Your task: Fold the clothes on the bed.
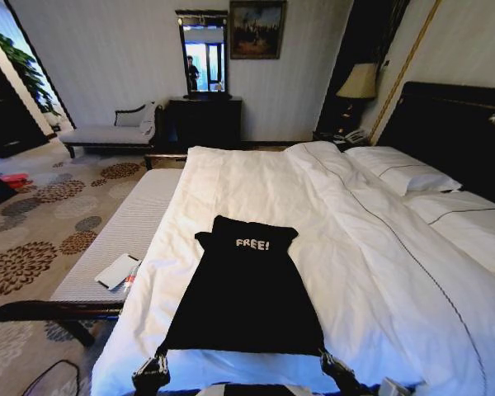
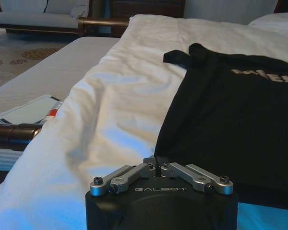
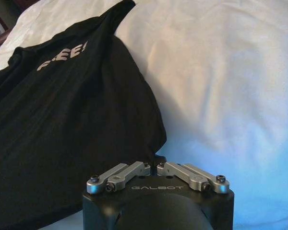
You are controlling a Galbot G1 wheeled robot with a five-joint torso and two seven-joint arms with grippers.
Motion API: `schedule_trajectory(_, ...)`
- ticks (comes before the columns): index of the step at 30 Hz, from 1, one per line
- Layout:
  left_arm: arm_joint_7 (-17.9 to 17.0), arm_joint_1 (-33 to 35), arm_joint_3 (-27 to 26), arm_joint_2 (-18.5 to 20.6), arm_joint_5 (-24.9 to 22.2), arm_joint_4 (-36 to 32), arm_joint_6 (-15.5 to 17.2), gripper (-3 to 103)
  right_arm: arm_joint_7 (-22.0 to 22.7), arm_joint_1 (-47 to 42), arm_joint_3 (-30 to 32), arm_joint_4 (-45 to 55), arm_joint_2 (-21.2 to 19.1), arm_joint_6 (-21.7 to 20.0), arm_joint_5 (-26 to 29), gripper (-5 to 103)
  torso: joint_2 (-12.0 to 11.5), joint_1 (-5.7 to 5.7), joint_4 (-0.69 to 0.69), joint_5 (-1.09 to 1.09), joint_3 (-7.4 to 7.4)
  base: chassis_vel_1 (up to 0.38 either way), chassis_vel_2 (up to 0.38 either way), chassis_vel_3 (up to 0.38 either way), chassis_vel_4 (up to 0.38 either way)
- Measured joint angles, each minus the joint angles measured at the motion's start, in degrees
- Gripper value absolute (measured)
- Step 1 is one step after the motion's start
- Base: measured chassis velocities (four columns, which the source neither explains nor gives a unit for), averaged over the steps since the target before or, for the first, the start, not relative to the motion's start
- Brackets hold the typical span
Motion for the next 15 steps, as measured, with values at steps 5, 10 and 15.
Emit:
schedule_trajectory(5,-0.6,-0.8,0.2,0.1,0.2,0.1,1.5,11,-0.1,1.0,-0.5,-0.1,-0.5,0.0,-0.8,13,0.0,0.0,0.0,0.0,0.0,0.0,0.0,0.0,0.0)
schedule_trajectory(10,-0.8,-1.1,0.2,0.0,1.2,-0.7,2.5,32,-0.1,1.2,0.1,0.6,-1.7,-0.2,-0.5,33,0.0,0.0,0.01,0.0,0.0,0.0,0.0,0.0,0.0)
schedule_trajectory(15,-1.5,-2.4,0.0,-0.3,3.1,-1.4,2.1,49,-0.3,2.1,2.6,0.5,-4.4,-0.3,0.8,50,0.0,0.0,-0.02,0.0,0.0,0.0,0.0,0.0,0.0)
